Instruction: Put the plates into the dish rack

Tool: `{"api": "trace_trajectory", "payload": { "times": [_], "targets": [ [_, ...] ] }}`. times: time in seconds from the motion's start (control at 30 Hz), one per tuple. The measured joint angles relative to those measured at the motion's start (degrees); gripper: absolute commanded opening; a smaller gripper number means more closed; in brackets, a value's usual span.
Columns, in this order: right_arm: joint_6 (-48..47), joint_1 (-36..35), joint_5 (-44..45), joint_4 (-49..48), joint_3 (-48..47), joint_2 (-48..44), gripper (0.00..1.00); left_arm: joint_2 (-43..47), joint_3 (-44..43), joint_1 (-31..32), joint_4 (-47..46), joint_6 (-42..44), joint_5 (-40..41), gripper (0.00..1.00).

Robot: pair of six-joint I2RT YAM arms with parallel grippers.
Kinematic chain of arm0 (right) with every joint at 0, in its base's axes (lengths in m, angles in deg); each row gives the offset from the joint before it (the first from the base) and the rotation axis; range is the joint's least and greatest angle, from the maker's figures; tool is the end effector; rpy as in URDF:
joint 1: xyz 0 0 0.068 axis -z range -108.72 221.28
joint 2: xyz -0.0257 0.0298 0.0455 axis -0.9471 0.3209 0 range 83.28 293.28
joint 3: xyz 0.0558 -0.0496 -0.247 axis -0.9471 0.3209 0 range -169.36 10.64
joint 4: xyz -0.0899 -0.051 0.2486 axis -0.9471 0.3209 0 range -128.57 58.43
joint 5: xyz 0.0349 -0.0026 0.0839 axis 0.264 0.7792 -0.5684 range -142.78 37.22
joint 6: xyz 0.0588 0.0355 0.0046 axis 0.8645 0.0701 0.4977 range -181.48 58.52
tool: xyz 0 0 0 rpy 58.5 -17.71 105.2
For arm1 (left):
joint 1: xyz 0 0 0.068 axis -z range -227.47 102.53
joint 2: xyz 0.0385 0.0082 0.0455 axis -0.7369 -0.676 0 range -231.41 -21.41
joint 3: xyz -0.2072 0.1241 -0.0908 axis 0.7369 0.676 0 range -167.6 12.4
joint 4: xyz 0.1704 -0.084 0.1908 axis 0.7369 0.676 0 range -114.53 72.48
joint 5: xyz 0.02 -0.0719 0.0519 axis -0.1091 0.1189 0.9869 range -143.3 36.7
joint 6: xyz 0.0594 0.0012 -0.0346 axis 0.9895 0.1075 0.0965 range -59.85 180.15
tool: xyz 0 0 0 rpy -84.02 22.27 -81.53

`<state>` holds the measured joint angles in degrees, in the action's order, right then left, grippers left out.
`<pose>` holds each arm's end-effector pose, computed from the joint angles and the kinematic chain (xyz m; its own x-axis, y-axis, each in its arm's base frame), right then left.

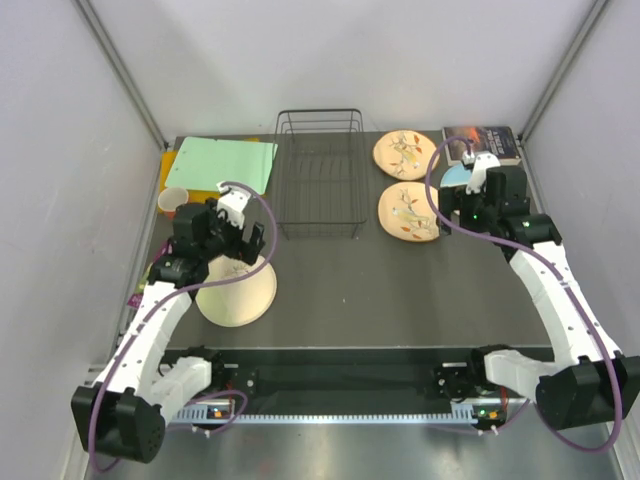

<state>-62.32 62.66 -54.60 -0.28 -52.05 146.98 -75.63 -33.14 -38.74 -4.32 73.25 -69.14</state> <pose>0.2611 0.0414 0.3098 -0.6235 -0.1094 -0.7741 -0.1834 0.9830 0.0088 0.2405 -0.0522 0.2747 -0.3784 0.2787 -0.8827 0.4803 0.8743 0.0701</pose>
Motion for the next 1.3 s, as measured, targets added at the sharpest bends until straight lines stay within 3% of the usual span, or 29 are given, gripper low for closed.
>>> {"api": "trace_trajectory", "payload": {
  "times": [0.1,0.13,0.2,0.4,0.5,0.6,0.73,0.93,1.13,1.3],
  "targets": [
    [-0.3,0.0,-2.5,0.6,0.0,-0.3,1.00,-0.9,0.5,0.0,3.6,4.5,-1.9,0.83],
    [-0.9,0.0,-4.0,0.9,0.0,-0.5,1.00,-1.6,0.5,0.0,4.9,6.3,-2.7,0.84],
    [-2.4,0.0,-7.5,1.3,0.1,-1.0,1.00,-2.8,0.5,0.0,7.7,10.1,-4.2,0.99],
    [-3.1,-0.2,-14.5,1.2,1.6,0.0,1.00,-10.0,0.4,0.9,19.7,20.5,-6.6,0.99],
    [-2.9,-0.2,-16.3,0.9,1.6,1.4,1.00,-11.3,1.3,1.3,22.1,22.9,-4.7,0.94],
    [-2.2,-0.3,-17.5,0.2,1.6,2.6,1.00,-10.6,3.1,1.7,22.3,25.0,-3.1,0.84],
    [-1.5,-0.3,-18.1,-0.7,1.6,3.4,1.00,-10.6,6.3,4.4,22.3,27.5,-1.8,0.89],
    [-1.5,-0.3,-18.1,-2.2,1.7,3.5,1.00,-13.5,10.3,6.9,19.7,29.1,0.3,0.88],
    [-1.0,-0.3,-18.9,-4.7,5.0,2.4,1.00,-19.0,7.5,7.3,18.3,30.3,-0.4,0.87],
    [-1.0,-0.3,-19.0,-5.0,7.9,0.7,1.00,-23.5,4.4,11.4,15.8,30.8,-2.1,0.81]
  ]
}}
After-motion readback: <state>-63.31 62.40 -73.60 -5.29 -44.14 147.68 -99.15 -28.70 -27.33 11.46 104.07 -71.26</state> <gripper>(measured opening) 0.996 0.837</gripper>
